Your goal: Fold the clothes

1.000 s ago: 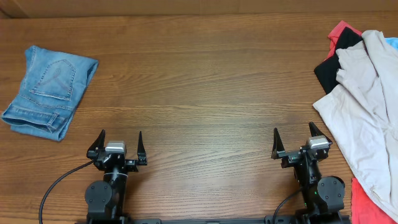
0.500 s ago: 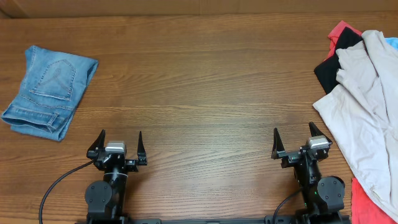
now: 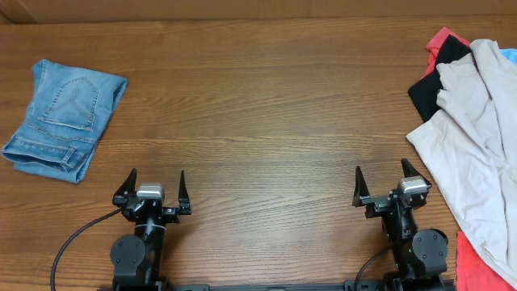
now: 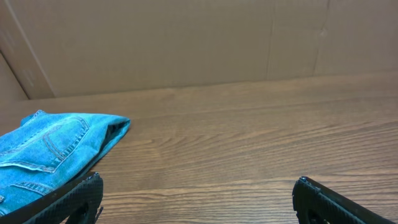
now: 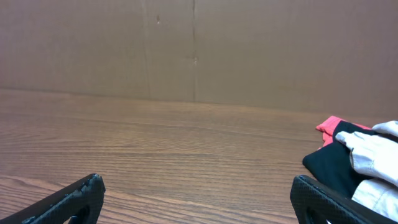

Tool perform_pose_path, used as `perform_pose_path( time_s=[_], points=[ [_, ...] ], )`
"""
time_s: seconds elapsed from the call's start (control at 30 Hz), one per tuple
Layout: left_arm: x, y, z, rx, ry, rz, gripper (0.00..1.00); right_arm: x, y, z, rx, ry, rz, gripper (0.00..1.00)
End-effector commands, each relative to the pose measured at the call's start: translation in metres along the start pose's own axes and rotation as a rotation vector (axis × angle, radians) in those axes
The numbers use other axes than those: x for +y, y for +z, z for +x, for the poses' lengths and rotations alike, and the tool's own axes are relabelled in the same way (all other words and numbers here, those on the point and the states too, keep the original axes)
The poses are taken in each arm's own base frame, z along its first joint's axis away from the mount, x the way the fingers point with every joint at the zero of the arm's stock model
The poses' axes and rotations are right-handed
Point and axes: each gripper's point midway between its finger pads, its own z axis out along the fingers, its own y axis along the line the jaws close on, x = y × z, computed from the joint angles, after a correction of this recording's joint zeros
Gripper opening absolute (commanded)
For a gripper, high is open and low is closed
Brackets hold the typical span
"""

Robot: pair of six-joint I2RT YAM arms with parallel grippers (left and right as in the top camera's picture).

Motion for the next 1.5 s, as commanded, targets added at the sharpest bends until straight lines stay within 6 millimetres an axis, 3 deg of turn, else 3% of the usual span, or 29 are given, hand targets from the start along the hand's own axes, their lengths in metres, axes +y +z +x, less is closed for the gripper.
perform_pose_path(
  time_s=[0.0,0.93,1.03,1.13,1.47],
  points=[
    [0.001,0.0,0.0,-0.005,0.001,-0.008,1.0,-0.001,0.0,0.001,-0.007,-0.003,0.002,1.0],
    [0.001,0.0,0.0,-0.005,0.0,-0.009,1.0,0.001,0.0,0.001,-0.005,0.004,-0.006,1.0],
    [0.002,0.0,-0.003,-0.014,-0.064,-0.015,1.0,0.003,0.0,0.001,-0.004,0.024,-0.023,1.0],
    [0.003,-0.003,-0.015,-0.036,-0.123,-0.015,1.0,0.003,-0.002,-0.006,-0.008,0.031,-0.02,1.0],
    [0.027,-0.023,-0.088,-0.067,-0.134,-0.132,1.0,-0.018,-0.017,-0.043,0.077,0.161,0.103,1.0]
  ],
)
